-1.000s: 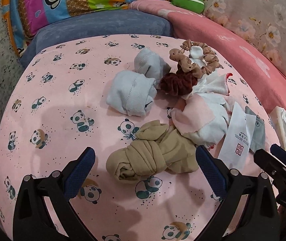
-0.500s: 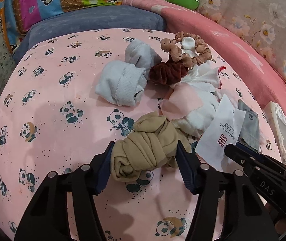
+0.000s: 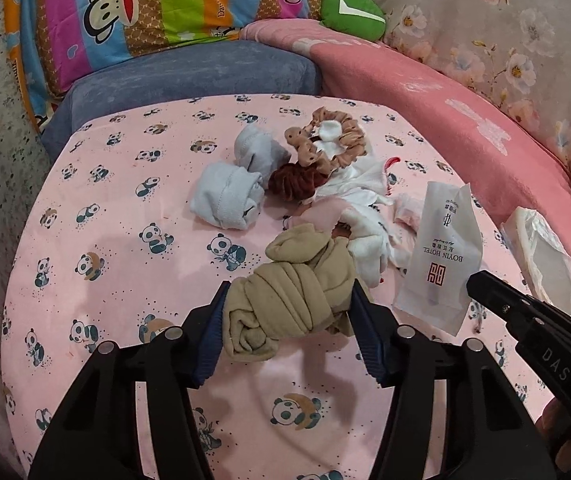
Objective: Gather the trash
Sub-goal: 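Carry the stocking and paper bag in both grippers over the white trash bin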
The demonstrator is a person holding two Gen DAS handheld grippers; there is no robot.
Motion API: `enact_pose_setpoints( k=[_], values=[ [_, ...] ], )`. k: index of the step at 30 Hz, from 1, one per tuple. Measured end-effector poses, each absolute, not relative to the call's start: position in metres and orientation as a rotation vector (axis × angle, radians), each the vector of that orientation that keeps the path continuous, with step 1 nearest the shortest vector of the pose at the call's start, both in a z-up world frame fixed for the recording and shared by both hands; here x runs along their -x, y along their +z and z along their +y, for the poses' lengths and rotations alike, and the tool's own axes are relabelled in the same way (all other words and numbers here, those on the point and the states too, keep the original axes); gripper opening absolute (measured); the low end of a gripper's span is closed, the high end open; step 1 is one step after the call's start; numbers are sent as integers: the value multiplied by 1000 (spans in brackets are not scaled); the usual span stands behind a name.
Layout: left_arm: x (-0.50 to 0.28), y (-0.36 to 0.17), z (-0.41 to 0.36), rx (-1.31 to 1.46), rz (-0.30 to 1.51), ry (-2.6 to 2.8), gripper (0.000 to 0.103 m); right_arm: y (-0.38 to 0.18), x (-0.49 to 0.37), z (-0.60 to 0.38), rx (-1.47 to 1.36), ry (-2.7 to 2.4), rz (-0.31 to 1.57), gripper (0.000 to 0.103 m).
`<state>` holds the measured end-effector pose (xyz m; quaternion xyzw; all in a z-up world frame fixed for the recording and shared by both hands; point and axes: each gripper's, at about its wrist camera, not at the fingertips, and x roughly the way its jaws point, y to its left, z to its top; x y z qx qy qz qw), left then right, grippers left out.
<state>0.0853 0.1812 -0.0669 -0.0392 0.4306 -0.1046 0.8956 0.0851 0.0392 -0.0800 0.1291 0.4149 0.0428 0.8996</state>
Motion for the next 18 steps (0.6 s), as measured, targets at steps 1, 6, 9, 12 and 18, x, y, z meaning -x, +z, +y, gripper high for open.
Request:
enact_pose_setpoints(
  k=[1, 6, 9, 12, 18],
  values=[
    [-83, -62, 179, 80, 884, -220, 54, -75, -82, 38, -268, 86, 849, 3],
    [-70, -33, 164, 65, 828, -245, 54, -41, -58, 25, -279, 53, 779, 3],
    [-62, -17, 154, 62, 804, -277, 54, -20, -43, 16, -278, 26, 735, 3],
    [-56, -6, 143, 49, 784, -305, 54, -6, -31, 7, -278, 1, 706, 3],
    [-52, 4, 110, 6, 754, -360, 54, 8, -10, -24, -295, -56, 665, 3]
  ],
)
